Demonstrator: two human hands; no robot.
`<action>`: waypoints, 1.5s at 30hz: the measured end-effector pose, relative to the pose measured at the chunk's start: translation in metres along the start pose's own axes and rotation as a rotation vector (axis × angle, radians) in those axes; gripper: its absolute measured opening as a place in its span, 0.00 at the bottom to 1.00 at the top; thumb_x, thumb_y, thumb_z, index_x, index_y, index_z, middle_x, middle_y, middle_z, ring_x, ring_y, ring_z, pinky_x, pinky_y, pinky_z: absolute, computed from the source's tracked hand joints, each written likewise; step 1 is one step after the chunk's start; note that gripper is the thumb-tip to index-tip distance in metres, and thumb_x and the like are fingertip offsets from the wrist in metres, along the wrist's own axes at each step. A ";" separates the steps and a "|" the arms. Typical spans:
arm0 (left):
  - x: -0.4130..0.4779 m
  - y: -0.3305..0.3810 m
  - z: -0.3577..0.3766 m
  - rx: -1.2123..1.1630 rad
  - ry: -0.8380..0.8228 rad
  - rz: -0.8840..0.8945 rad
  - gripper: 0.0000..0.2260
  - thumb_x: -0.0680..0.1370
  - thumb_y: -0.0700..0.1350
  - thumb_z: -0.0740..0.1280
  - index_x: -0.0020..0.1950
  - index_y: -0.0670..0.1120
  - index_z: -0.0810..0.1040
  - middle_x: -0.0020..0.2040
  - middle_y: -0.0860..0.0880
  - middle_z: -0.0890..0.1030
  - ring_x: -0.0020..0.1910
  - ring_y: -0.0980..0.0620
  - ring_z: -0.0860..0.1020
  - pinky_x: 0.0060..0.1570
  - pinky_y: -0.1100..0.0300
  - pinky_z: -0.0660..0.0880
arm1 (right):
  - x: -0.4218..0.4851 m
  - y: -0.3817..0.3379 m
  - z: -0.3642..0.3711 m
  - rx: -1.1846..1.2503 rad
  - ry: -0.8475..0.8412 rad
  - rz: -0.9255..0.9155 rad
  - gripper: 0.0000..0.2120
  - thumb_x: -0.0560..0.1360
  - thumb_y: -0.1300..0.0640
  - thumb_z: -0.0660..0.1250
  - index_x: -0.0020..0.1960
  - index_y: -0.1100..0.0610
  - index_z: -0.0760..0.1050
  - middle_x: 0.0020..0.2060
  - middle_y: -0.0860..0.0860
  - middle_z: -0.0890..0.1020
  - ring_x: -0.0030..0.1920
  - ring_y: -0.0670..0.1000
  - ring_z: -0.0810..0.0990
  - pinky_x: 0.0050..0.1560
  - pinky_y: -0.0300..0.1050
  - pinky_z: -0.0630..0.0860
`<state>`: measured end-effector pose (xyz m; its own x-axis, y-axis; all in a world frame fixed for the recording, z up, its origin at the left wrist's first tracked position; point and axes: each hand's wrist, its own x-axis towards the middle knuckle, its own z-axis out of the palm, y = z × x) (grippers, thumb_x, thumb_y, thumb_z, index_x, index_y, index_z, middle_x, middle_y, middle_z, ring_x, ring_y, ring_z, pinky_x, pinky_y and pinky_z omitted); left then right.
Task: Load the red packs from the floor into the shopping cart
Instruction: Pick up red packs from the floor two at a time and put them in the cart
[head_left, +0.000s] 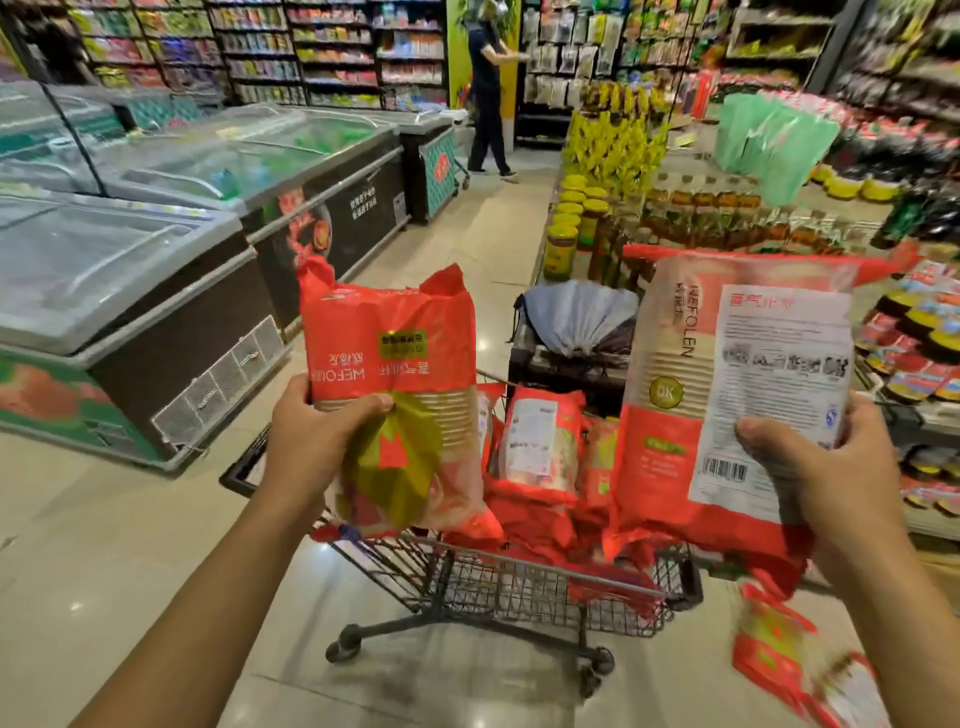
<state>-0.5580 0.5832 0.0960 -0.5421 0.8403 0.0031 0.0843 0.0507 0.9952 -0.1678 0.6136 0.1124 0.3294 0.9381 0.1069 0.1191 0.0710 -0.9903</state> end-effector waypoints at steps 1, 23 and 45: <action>0.016 -0.005 0.006 0.002 -0.011 -0.010 0.33 0.60 0.52 0.81 0.63 0.50 0.77 0.54 0.49 0.85 0.51 0.47 0.85 0.49 0.50 0.81 | 0.011 0.005 0.005 -0.003 0.015 0.007 0.28 0.68 0.64 0.77 0.64 0.53 0.70 0.54 0.52 0.84 0.51 0.55 0.84 0.55 0.61 0.80; 0.316 -0.232 0.160 0.370 -0.220 -0.623 0.16 0.70 0.40 0.79 0.51 0.46 0.74 0.43 0.47 0.83 0.40 0.47 0.83 0.42 0.56 0.79 | 0.226 0.283 0.139 -0.428 -0.053 0.678 0.14 0.72 0.67 0.74 0.55 0.65 0.76 0.42 0.58 0.81 0.30 0.44 0.81 0.25 0.35 0.74; 0.234 -0.113 0.154 1.075 -0.723 0.436 0.30 0.75 0.53 0.64 0.74 0.39 0.70 0.69 0.38 0.75 0.68 0.36 0.74 0.67 0.46 0.71 | 0.085 0.137 0.133 -1.123 -0.056 0.043 0.36 0.73 0.36 0.60 0.73 0.57 0.68 0.63 0.58 0.78 0.63 0.62 0.75 0.60 0.55 0.73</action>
<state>-0.5657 0.8566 -0.0309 0.2212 0.9713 -0.0875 0.9165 -0.1764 0.3591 -0.2480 0.7484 -0.0261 0.3144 0.9483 0.0429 0.8940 -0.2806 -0.3494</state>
